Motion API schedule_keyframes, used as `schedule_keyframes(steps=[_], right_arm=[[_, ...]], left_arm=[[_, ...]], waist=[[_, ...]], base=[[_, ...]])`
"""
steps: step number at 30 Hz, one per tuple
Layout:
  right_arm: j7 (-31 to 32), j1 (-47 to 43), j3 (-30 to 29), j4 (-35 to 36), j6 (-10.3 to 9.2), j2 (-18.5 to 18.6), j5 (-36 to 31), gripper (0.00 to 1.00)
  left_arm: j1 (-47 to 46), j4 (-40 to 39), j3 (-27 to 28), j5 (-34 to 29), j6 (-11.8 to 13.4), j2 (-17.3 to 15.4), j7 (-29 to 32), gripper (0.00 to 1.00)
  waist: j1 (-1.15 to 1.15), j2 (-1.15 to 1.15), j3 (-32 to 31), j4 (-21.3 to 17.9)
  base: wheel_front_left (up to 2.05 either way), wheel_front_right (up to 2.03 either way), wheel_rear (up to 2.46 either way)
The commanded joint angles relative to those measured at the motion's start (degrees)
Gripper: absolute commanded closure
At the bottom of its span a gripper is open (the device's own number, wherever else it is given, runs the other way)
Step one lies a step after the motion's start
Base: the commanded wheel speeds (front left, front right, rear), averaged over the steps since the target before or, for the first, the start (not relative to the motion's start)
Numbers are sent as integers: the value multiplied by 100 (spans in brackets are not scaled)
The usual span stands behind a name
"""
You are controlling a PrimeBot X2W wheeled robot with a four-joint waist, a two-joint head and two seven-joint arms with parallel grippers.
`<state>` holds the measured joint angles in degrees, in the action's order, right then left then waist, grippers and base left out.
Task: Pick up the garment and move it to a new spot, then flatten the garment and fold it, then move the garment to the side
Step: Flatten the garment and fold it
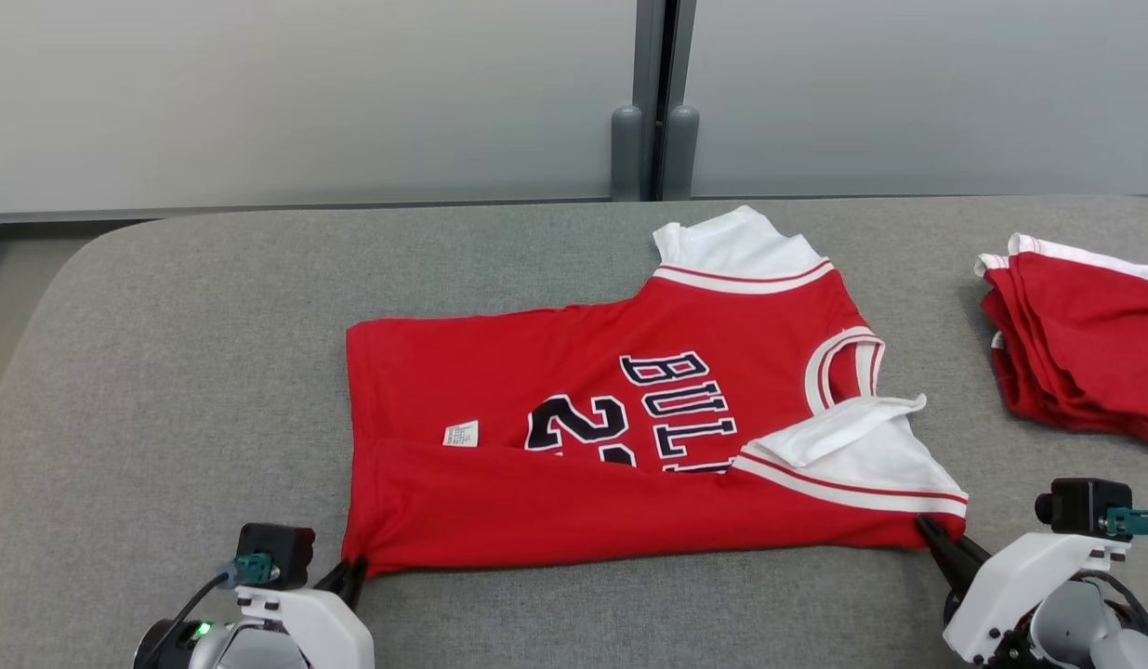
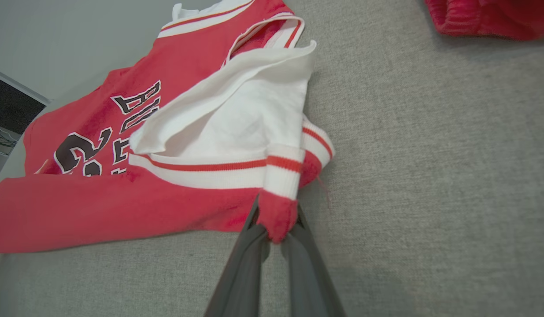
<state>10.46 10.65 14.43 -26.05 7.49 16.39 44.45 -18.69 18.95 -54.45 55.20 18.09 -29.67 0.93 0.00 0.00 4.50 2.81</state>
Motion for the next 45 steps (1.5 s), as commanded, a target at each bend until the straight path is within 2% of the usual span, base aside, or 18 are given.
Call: schedule_keyframes(steps=[1,8,13,20,24,25,26,27,30,35,41,45], right_arm=[[73,-165,19,123,3,111,72,100],[391,-722,-100,799,3,412,202,100],[655,-1394,-555,1437,3,509,129,100],[1347,-2513,-1290,2394,2,166,-144,100],[1866,-2868,-1626,2858,2,-142,-365,100],[1977,-2897,-1692,2936,2,-216,-426,57],[2060,-2905,-1745,3031,2,-289,-494,0],[2136,-2896,-1795,3091,2,-364,-543,0],[2275,-2825,-1894,3295,8,-533,-680,0],[2217,-2670,-2091,3679,7,-639,-769,0],[1662,-2069,-2103,3994,7,-497,-1136,0],[1346,-1318,-1813,3756,7,-403,-1336,0]], left_arm=[[150,-139,5,39,37,-140,6,100],[576,-832,-99,120,94,-546,181,100],[897,-1408,-199,134,266,-956,395,100],[1350,-2182,-172,302,687,-1391,581,100],[1500,-2438,-169,390,827,-1531,675,100],[1519,-2476,-180,408,836,-1547,717,67],[1525,-2510,-191,409,839,-1565,741,6],[1518,-2531,-198,403,840,-1578,761,0],[1479,-2594,-188,403,864,-1604,788,0],[1235,-2708,22,197,1106,-1763,623,0],[842,-2675,315,-154,1375,-1732,229,0],[477,-2525,402,-293,1303,-1633,151,0]], waist=[[0,0,-143,-25],[0,0,-348,-61],[0,0,-383,-66],[0,0,-378,-173],[0,0,-343,-243],[0,0,-332,-257],[0,0,-325,-268],[0,0,-323,-277],[0,0,-331,-291],[0,0,-342,-262],[0,0,-318,-225],[0,0,-99,-190]], base=[[0,0,0],[0,0,0],[0,0,0],[0,0,0],[0,0,0],[0,0,0],[0,0,0],[0,0,0],[0,0,0],[0,0,0],[0,0,0],[0,0,0]])
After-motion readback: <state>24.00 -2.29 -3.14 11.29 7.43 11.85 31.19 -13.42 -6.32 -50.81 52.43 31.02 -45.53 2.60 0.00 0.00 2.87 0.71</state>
